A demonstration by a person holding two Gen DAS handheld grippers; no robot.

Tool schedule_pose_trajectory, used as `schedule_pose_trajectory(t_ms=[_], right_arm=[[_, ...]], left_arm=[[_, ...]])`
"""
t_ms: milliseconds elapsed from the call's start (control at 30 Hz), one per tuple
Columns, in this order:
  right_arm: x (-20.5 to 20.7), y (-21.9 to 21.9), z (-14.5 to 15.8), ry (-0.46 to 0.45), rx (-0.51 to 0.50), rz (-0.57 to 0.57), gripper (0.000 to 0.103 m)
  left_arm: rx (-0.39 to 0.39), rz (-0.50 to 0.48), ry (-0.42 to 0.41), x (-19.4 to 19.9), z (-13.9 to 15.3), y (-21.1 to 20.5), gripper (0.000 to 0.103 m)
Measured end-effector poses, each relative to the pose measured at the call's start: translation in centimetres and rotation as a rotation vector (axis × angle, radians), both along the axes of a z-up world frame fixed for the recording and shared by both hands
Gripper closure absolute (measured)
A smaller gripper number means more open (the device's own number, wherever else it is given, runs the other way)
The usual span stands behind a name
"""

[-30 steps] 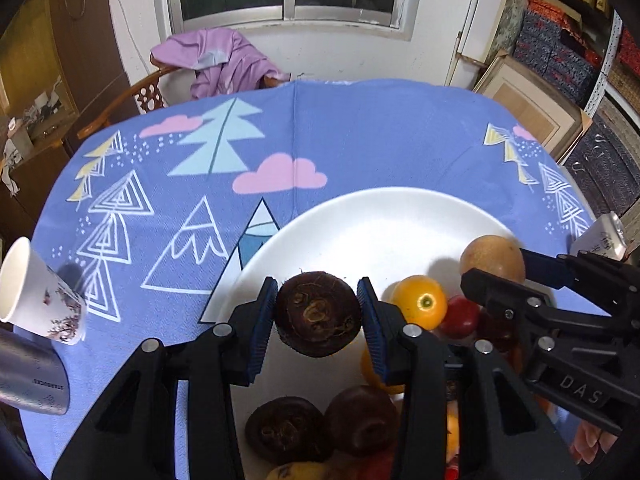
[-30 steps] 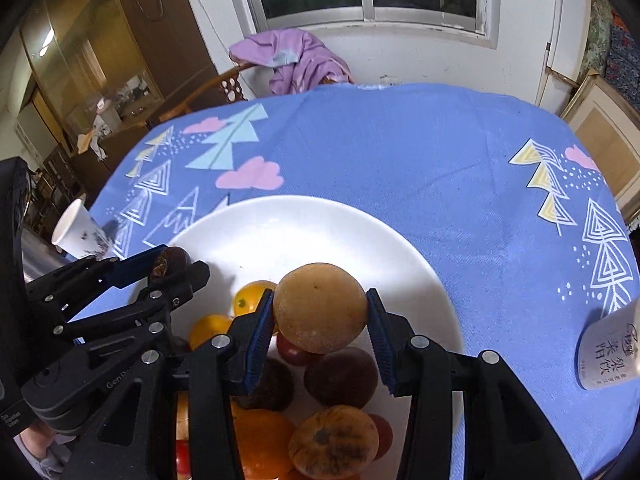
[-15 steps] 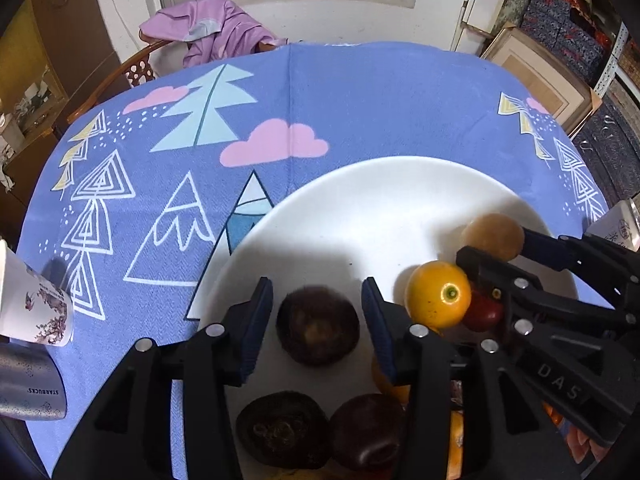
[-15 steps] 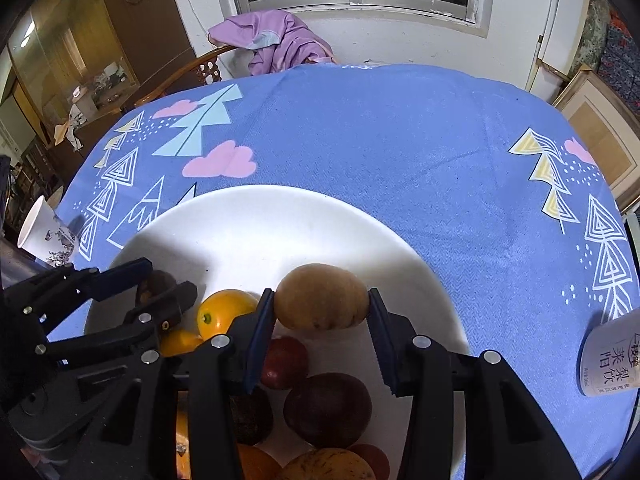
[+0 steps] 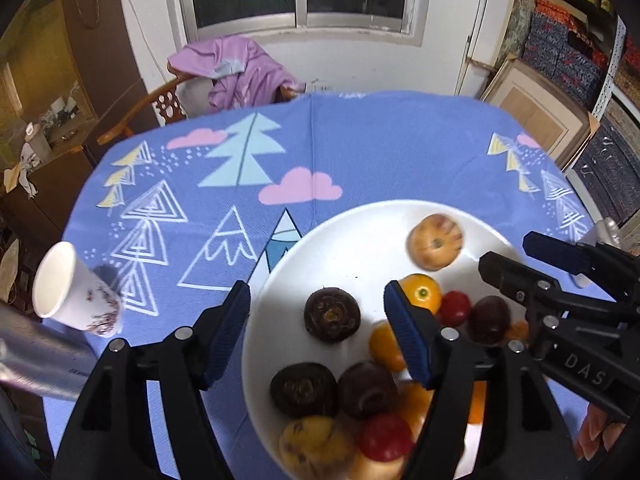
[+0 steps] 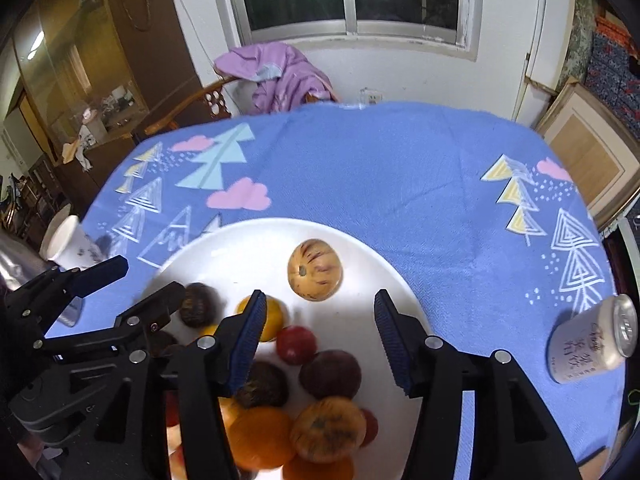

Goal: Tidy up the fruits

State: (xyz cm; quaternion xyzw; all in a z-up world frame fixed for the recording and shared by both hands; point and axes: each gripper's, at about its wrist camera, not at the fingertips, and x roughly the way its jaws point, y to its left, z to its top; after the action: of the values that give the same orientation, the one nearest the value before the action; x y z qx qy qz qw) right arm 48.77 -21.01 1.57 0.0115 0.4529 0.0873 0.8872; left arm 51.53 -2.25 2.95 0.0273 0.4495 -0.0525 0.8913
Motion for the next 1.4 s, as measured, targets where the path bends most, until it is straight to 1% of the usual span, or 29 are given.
schedule_pose_trajectory(t_ms=[67, 133, 200, 233, 267, 300, 367, 433, 500, 533, 667, 800, 900, 967, 1100, 1233, 1300, 1400], right_arm=[[-1.9, 0.2, 2.4, -0.043, 0.009, 0.014, 0.046], [-4.1, 0.4, 5.0, -0.092, 0.023, 0.03, 0.046], [-6.9, 0.5, 7.9, -0.157, 0.033, 0.044, 0.045], [-8.3, 0.4, 9.2, -0.187, 0.038, 0.05, 0.042], [-9.7, 0.3, 10.6, -0.218, 0.046, 0.055, 0.037], [-11.3, 0.1, 11.8, -0.249, 0.057, 0.06, 0.033], [-14.8, -0.3, 14.0, -0.309, 0.077, 0.065, 0.03], [-17.9, -0.7, 15.5, -0.355, 0.09, 0.076, 0.03], [-21.1, -1.1, 16.5, -0.401, 0.095, 0.08, 0.027], [-22.6, -1.3, 16.9, -0.421, 0.097, 0.085, 0.027], [-28.0, -2.0, 17.0, -0.493, 0.099, 0.087, 0.022], [-32.3, -2.3, 15.4, -0.533, 0.08, 0.089, 0.017], [-34.2, -2.3, 13.2, -0.525, 0.074, 0.094, 0.015], [-34.8, -2.3, 10.8, -0.491, 0.087, 0.1, 0.015], [-35.4, -2.2, 5.5, -0.426, 0.084, 0.078, 0.015], [-33.8, -1.9, 0.0, -0.341, 0.05, 0.045, 0.015], [-32.7, -1.4, -2.3, -0.301, 0.022, 0.035, 0.015], [-31.2, -1.1, -5.4, -0.248, -0.022, 0.026, 0.015]], left_arm=[[0.002, 0.001, -0.038, -1.7, 2.1, 0.2, 0.035], [0.009, 0.004, -0.092, -3.9, 4.8, 0.3, 0.035], [0.013, 0.009, -0.143, -6.2, 7.4, 0.5, 0.032], [0.013, 0.015, -0.172, -7.6, 8.9, 0.7, 0.029], [0.012, 0.017, -0.198, -9.0, 10.2, 0.9, 0.025], [0.01, 0.018, -0.228, -10.7, 11.6, 1.0, 0.023], [0.012, 0.019, -0.276, -13.7, 13.5, 1.1, 0.021], [0.022, 0.017, -0.328, -17.1, 15.3, 1.0, 0.02], [0.031, 0.023, -0.373, -20.2, 16.4, 1.1, 0.017], [0.029, 0.027, -0.394, -21.7, 16.7, 1.2, 0.015], [0.017, 0.05, -0.462, -27.6, 17.3, 1.8, 0.013], [0.036, 0.064, -0.49, -31.4, 15.7, 2.1, 0.011], [0.04, 0.064, -0.475, -33.7, 13.0, 2.2, 0.009], [0.028, 0.066, -0.451, -34.3, 10.5, 2.2, 0.009], [0.006, 0.075, -0.37, -34.4, 4.4, 2.2, 0.009], [0.011, 0.112, -0.291, -32.9, -1.4, 2.4, 0.009], [0.012, 0.124, -0.254, -32.1, -3.6, 2.4, 0.009], [-0.002, 0.134, -0.194, -30.6, -5.9, 2.3, 0.009]])
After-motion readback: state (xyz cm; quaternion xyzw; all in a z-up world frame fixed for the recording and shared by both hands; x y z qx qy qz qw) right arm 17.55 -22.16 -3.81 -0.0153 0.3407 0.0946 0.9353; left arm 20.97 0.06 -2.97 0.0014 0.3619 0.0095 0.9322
